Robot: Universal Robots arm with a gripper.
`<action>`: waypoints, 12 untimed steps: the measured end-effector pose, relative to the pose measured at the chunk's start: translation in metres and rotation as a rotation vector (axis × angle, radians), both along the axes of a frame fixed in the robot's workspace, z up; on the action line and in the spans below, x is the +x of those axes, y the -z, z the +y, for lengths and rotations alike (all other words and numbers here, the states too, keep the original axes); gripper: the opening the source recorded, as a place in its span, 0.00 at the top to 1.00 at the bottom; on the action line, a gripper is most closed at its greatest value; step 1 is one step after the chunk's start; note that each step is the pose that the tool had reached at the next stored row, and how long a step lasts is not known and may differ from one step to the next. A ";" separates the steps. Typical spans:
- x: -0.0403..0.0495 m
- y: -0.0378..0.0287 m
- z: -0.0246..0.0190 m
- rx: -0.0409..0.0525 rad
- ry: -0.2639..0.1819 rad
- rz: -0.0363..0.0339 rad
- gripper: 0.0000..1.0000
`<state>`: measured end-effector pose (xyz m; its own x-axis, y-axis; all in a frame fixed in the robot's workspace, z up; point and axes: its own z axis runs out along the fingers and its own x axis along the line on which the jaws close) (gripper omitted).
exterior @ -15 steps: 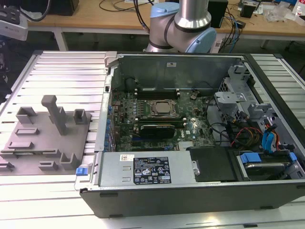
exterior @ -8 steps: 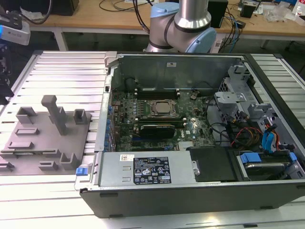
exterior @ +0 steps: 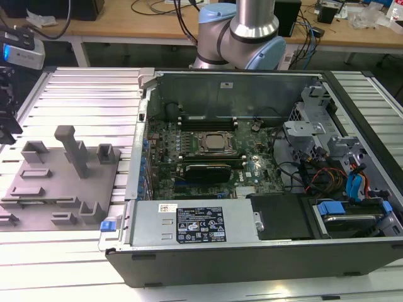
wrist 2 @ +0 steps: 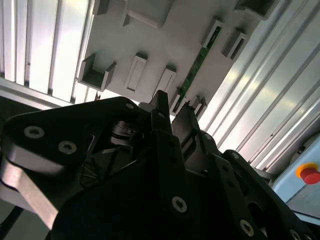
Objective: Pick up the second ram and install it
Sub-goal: 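Pick up the second ram and move it above second insertion slot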
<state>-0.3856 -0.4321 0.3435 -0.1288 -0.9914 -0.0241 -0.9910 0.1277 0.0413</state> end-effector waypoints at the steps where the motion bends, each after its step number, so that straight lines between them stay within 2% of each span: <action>1: 0.0000 0.0009 0.0000 0.0000 0.000 0.0000 0.70; 12: 0.0000 0.0134 0.0000 0.0001 0.000 -0.0001 0.70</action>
